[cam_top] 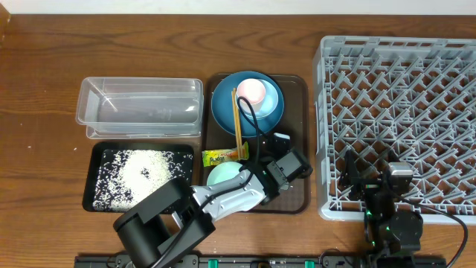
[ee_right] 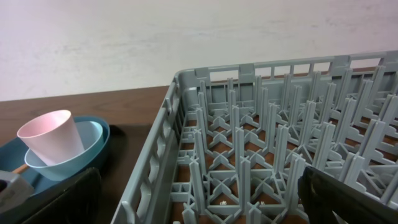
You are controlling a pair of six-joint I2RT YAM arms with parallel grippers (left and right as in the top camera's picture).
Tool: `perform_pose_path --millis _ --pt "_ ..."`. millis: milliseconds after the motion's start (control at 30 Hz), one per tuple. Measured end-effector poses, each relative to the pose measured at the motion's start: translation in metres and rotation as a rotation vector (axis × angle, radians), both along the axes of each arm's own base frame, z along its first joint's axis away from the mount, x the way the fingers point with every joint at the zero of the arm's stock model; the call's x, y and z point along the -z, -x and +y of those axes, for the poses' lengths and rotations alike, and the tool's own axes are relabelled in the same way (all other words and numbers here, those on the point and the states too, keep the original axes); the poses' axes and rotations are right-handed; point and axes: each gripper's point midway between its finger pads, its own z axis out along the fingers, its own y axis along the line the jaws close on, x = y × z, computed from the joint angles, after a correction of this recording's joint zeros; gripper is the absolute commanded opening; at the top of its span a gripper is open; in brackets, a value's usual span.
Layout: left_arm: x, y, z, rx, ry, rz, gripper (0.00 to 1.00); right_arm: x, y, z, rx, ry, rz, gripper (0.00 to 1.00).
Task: Sort waste into correct bins and load items into the dishwasher rack
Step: 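Carry the tissue left and drop it into the clear plastic bin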
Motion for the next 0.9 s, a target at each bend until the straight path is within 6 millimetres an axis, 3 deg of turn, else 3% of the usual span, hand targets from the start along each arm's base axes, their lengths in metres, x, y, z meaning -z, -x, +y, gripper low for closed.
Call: perform_pose_path --millis 167,267,367,467,567,633,767,900 --pt "-0.004 0.001 -0.001 0.008 0.007 -0.001 0.06 0.0 0.0 0.0 0.0 0.0 0.0 0.99" --pt "-0.023 -0.001 -0.006 0.017 0.049 -0.025 0.06 0.0 0.0 0.0 0.0 0.0 0.0 0.99" --pt "-0.073 -0.007 -0.011 0.014 0.149 -0.106 0.06 0.0 0.0 0.0 0.0 0.0 0.0 0.99" --pt "-0.141 -0.015 -0.004 -0.006 0.261 -0.237 0.06 0.0 0.0 0.0 0.0 0.0 0.0 0.99" --pt "-0.196 -0.024 0.026 -0.063 0.306 -0.363 0.06 0.0 0.0 0.0 0.0 0.0 0.0 0.99" --pt "-0.216 -0.032 0.055 -0.126 0.287 -0.42 0.06 0.0 0.0 0.0 0.0 0.0 0.0 0.99" --pt "-0.232 -0.053 0.125 -0.302 0.202 -0.484 0.06 0.0 0.0 0.0 0.0 0.0 0.0 0.99" --pt "-0.225 -0.079 0.189 -0.488 0.118 -0.491 0.06 0.0 0.0 0.0 0.0 0.0 0.0 0.99"
